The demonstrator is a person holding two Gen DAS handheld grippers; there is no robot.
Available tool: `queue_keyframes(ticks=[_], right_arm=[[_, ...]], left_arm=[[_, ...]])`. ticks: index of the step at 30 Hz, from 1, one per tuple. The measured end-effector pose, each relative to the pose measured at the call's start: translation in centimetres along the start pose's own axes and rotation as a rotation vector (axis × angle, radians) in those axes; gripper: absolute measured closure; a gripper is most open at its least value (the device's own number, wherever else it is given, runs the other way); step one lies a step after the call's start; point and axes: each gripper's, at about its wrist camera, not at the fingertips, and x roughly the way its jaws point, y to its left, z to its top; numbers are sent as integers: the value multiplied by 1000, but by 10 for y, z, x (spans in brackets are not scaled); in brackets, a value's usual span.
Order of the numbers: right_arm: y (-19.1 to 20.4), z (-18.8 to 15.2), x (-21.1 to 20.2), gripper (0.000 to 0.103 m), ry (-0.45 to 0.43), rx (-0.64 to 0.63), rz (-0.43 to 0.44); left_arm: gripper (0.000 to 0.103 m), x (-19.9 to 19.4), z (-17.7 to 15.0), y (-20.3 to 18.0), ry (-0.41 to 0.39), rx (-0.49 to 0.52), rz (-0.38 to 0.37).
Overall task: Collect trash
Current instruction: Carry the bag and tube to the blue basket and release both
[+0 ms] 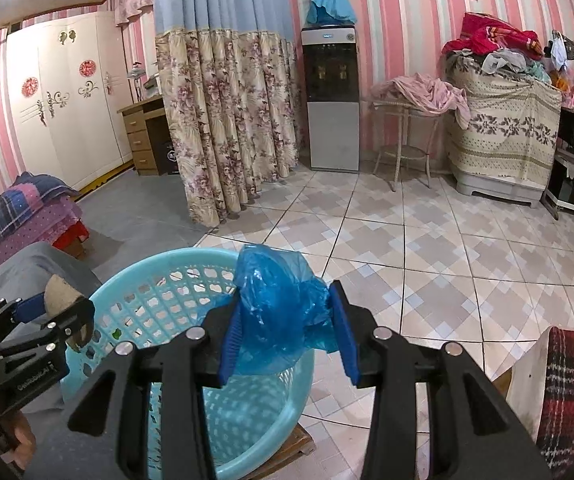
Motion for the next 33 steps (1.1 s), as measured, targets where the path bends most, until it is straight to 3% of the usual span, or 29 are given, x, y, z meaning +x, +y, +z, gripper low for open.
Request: queue_keyframes(ticks=[3,13,22,30,32,33], right_arm=[[1,0,1,62,-3,-3,3],[18,-3,-3,62,-14,-33,12],[54,-13,3,62,-14,-53,50],[75,-23,18,62,25,-39,52],[77,-26,24,59,40,-43,42],[77,-26,26,50,46,-40,44]], left_arm=[[26,-1,1,2,-10,1,13],[16,-25,7,44,-51,-86,104],[14,-55,0,84,-67,-119,222],[12,-67,-3,109,-60,-160,272],[12,-68,-3,113,-59,-165,278],[11,-68,-3,116,-59,-171,280]])
